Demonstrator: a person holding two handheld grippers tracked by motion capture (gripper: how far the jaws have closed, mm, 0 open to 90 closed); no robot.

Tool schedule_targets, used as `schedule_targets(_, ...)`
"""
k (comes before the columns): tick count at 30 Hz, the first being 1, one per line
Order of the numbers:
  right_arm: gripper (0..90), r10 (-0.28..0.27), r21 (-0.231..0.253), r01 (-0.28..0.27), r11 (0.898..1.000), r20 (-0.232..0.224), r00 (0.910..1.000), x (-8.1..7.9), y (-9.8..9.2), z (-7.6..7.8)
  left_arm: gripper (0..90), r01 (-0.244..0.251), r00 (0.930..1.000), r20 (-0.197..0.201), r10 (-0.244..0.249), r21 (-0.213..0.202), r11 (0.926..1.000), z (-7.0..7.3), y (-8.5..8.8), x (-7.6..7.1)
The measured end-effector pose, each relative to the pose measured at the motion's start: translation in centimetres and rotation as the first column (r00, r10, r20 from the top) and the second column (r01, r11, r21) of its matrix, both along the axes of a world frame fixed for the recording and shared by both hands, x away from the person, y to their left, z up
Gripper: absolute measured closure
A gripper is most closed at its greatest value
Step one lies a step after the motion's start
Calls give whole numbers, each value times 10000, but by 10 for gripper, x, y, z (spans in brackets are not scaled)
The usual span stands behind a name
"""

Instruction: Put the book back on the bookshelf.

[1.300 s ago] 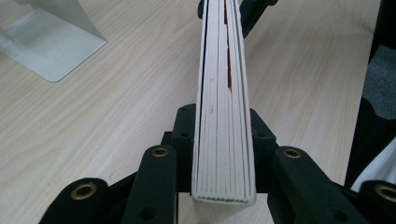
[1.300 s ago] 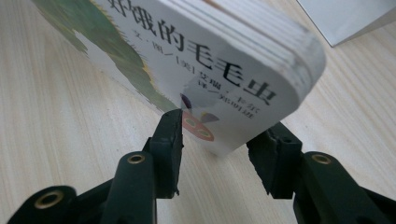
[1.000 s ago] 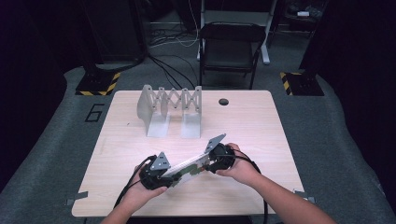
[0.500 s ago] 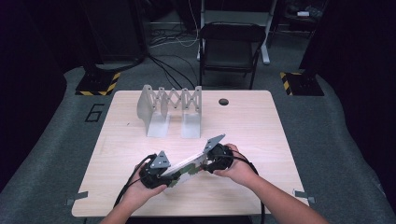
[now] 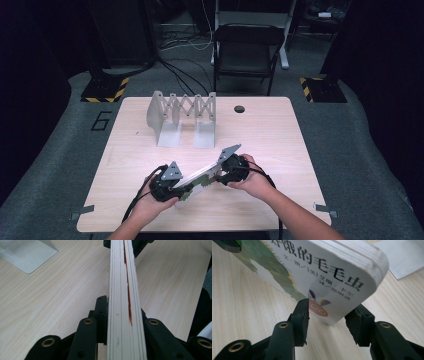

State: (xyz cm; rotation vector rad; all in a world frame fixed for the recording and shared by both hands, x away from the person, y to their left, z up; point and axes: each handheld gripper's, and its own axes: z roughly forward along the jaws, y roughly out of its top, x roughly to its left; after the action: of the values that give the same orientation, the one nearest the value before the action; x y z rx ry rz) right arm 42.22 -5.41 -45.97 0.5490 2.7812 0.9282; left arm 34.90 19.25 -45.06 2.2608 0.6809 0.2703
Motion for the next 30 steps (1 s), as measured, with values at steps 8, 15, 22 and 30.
schedule_targets(8, 516, -228, 191, 237, 9995, -494, 9985, 1, 2, -2, 755, -44, 10000, 78, 43, 88, 10000, 0, 0, -2)
schedule_targets(15, 517, -92, -5, 92, 10000, -785, 9969, 6, 1, -4, 756, -11, 10000, 10, 11, -45, 10000, 0, 1, -1)
schedule_targets(22, 511, -366, 195, 379, 9991, -608, 9975, 5, -4, -3, 757, -97, 9999, -57, 96, -95, 9999, 1, 6, 1)
schedule_targets(30, 508, -936, 552, 974, 9937, -678, 9933, 3, -15, -8, 757, -267, 9996, -2, 267, -137, 9995, 3, 11, 2)
